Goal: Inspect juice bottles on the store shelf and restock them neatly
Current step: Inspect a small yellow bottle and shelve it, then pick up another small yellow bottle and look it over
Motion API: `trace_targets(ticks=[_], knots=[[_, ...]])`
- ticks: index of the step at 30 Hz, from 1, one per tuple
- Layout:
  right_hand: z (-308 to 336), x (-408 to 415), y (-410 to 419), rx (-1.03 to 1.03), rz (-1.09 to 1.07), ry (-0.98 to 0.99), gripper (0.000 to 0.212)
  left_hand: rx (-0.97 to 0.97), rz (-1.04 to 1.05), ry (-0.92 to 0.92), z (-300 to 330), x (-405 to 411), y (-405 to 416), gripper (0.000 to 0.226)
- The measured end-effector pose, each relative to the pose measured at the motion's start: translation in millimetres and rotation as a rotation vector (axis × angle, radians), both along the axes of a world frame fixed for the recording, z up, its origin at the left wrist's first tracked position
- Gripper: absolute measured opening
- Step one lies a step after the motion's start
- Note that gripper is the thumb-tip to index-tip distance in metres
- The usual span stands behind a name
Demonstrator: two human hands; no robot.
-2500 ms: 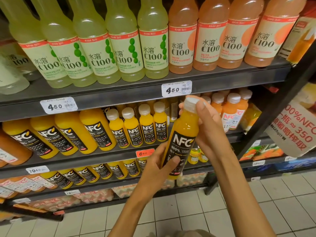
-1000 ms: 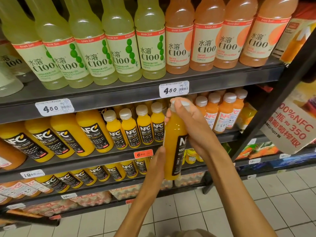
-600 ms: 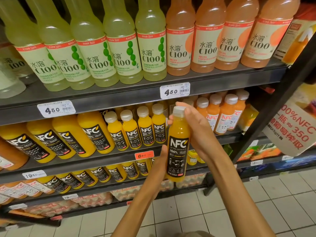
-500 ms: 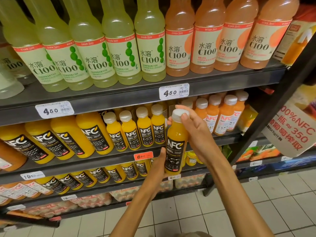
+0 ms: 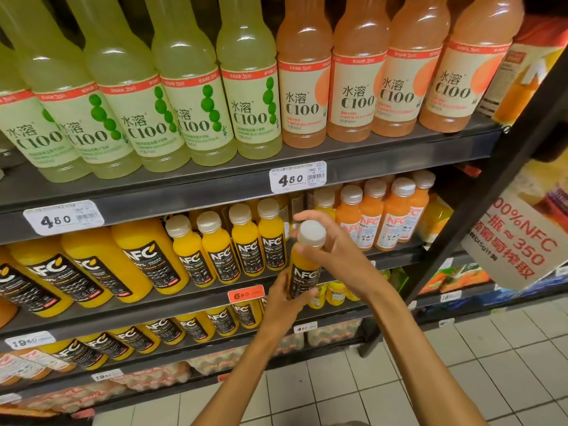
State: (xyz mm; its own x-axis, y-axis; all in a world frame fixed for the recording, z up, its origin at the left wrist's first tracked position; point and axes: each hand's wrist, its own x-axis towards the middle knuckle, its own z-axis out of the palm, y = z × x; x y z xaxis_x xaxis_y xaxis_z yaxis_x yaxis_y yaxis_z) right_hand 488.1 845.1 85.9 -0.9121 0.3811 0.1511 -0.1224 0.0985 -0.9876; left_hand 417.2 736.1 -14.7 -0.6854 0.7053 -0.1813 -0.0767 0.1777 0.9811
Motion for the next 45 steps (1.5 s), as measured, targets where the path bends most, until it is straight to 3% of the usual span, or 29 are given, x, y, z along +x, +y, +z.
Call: trace_targets(ticks=[5,9,13,15,20,31,34,40,42,45], knots=[[-7,-8,5,0.06,-0.089,0.009,0.049,-0.101,0.109,0.055,1,-6,20,0.049],[-5,-17,9,0.063,-0.136,0.018,0.044,-0.092,0.178,-0.073,3,-12,33,0.043],[-8,-25,14,0.089,-0.13,0.012,0.04,-0.211,0.175,-0.066,-2,-15,40,0.029],[-11,-29,17,0.081,-0.142,0.008,0.038,-0.219,0.177,-0.106,-1,-17,42,0.04],[-21,-37,24,0.062,-0.172,0.012,0.036,-0.132,0.205,-0.323,1,-21,46,0.062],[-37,-51,34,0.085,-0.163,-0.02,0.04,0.071,0.265,-0.565,3,-17,50,0.03],[-39,-55,35,0.292,-0.226,-0.046,0.037,0.124,0.269,-0.624,3,-18,48,0.011],[-41,-62,29,0.959,-0.471,0.009,0.025,0.169,0.25,-0.69,2,-25,48,0.012],[-41,-64,30,1.071,-0.531,0.004,0.023,0.184,0.247,-0.697,1,-27,48,0.015],[-41,-67,31,1.069,-0.551,0.016,0.021,0.207,0.272,-0.723,0,-27,48,0.016]])
